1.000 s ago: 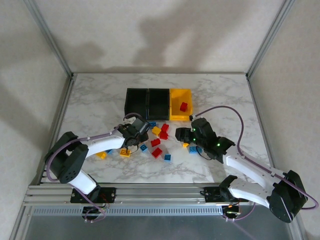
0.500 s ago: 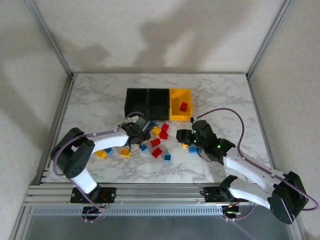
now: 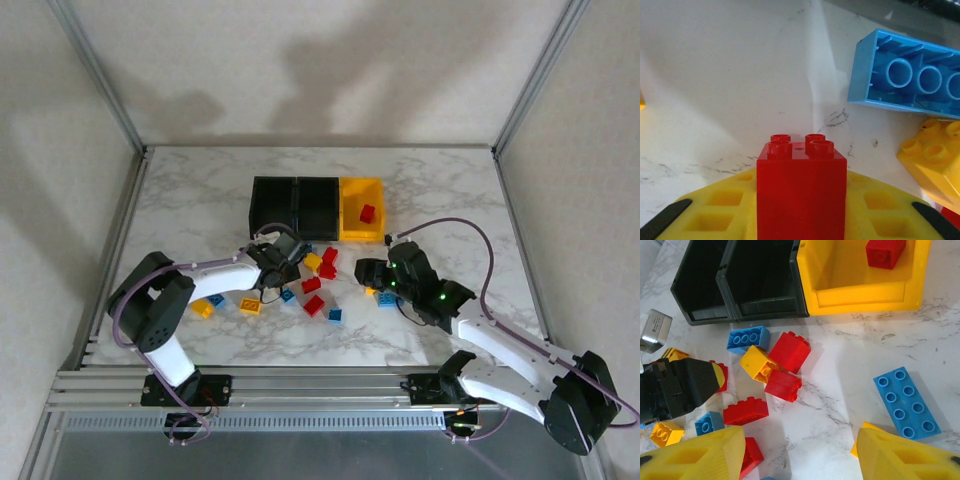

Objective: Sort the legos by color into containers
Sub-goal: Pick up the lego from the center of the table, then place the lego in the container.

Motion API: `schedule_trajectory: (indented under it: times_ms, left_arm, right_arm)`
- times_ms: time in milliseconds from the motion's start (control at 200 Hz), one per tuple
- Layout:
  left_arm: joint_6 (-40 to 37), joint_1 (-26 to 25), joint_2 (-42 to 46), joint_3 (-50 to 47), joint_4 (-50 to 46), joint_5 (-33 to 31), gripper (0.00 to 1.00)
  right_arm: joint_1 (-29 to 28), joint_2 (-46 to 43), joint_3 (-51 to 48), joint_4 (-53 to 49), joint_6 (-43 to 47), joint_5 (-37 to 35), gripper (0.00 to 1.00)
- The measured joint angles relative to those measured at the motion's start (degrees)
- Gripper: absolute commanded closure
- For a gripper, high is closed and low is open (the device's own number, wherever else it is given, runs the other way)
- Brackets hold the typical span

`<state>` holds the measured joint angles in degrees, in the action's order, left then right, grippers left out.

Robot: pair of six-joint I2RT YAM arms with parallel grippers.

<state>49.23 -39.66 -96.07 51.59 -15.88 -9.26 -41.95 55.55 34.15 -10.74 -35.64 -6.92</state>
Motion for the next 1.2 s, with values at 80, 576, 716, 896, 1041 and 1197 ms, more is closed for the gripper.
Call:
schedule_trajectory:
  times_ms: [80, 576, 716, 896, 1041, 1197]
  left_arm:
    - [-0.44, -0.07, 0.85, 1.31, -1.44, 0.00, 0.78]
    - [-4.81, -4.26, -7.87, 27.96, -4.61, 2.25, 0.83]
    - [-6.01, -5.20, -13.44, 34.71, -5.31, 3.74, 0.84]
    - [-7.30, -5.42, -20.65, 43.91, -6.75, 5.62, 0.84]
    - [-8.39, -5.42, -27.45, 52.46, -8.17, 6.45, 0.84]
    - [-9.27, -5.42, -34.45, 60.76, -10.73, 7.17, 0.82]
  right_arm:
    - [0.00, -0.74, 0.00, -0.61, 0.00, -0.61, 0.39]
    - [0.20, -8.28, -2.49, -6.45, -6.23, -5.60, 0.36]
    - [0.96, -10.75, -4.79, -6.69, -7.87, -6.56, 0.36]
    - [1.64, -11.19, -5.70, -6.60, -9.11, -6.56, 0.36]
    - [1.64, -11.23, -5.70, -6.62, -9.55, -6.56, 0.36]
    - [1.64, -13.07, -5.70, -6.80, -10.10, -6.60, 0.36]
